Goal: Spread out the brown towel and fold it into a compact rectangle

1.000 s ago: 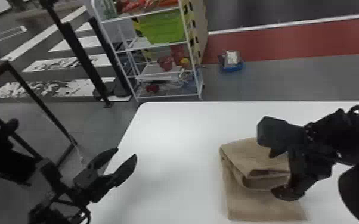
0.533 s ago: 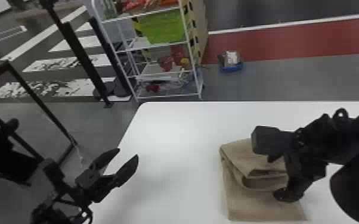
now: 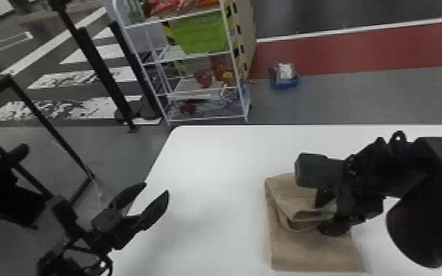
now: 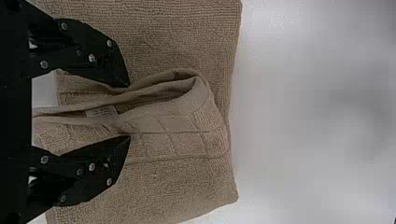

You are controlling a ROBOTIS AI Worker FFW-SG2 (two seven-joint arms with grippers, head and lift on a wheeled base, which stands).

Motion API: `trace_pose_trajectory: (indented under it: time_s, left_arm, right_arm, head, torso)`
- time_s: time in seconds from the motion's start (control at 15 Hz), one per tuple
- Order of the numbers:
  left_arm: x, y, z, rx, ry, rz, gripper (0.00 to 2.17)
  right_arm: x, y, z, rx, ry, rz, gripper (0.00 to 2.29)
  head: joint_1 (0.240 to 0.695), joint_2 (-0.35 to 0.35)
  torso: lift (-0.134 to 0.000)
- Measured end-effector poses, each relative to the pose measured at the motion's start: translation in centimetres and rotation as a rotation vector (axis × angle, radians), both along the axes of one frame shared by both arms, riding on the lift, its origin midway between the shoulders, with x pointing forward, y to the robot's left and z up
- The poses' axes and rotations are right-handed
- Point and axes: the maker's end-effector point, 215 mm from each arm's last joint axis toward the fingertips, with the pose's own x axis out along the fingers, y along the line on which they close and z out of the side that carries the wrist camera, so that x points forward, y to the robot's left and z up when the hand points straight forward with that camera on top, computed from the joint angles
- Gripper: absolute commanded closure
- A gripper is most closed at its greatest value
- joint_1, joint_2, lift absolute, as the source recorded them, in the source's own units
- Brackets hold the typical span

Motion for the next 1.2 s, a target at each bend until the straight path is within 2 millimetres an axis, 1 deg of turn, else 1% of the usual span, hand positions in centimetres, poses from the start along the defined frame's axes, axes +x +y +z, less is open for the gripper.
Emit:
trace_pose_trajectory:
  time_s: [0.13,0.27,0.33,0.4,0.53,0.73,0.87,1.0,1.13,1.2]
  left_arm:
    - [0.0,0.0,0.1,0.001,-0.002,-0.001,0.05]
    - [0.1,-0.1,0.1,0.001,-0.003,-0.004,0.05]
    - [0.1,-0.2,0.2,0.001,-0.003,-0.005,0.05]
    - [0.0,-0.2,0.2,0.001,-0.003,-0.005,0.05]
    - [0.0,-0.2,0.3,0.0,-0.004,-0.007,0.05]
    - [0.2,-0.8,0.3,-0.003,-0.005,-0.021,0.05]
    - [0.4,-1.8,0.1,-0.005,-0.004,-0.041,0.05]
    - [0.7,-3.4,-0.2,-0.004,0.002,-0.081,0.05]
    - [1.1,-5.3,-1.0,0.001,0.02,-0.117,0.05]
    - [1.3,-6.1,-1.3,0.001,0.027,-0.128,0.05]
  right_arm:
    - [0.1,0.4,0.4,0.016,0.001,-0.003,0.88]
    - [0.0,0.8,0.7,0.028,0.003,-0.002,1.27]
    - [0.0,1.0,0.8,0.036,0.005,-0.002,1.36]
    - [0.0,1.2,1.1,0.046,0.007,-0.002,1.39]
    - [0.2,1.7,1.7,0.071,0.006,-0.003,1.66]
    - [0.7,1.7,2.5,0.097,-0.003,-0.006,1.66]
    - [1.4,1.1,3.5,0.138,-0.001,-0.034,1.66]
    - [2.6,0.4,4.8,0.184,-0.002,-0.068,1.66]
    - [4.0,0.6,7.0,0.246,-0.018,-0.088,1.66]
    - [4.6,0.8,7.7,0.269,-0.025,-0.093,1.66]
  head:
    - [0.695,0.35]
    - [0.695,0.35]
    - [0.695,0.35]
    - [0.695,0.35]
    - [0.695,0.35]
    - [0.695,0.35]
    - [0.695,0.35]
    - [0.695,0.35]
    - [0.695,0.35]
    - [0.695,0.35]
  torso:
    - [-0.124]
    - [-0.124]
    - [-0.124]
    - [-0.124]
    - [-0.124]
    - [-0.124]
    - [-0.124]
    - [-0.124]
    - [-0.124]
    - [-0.124]
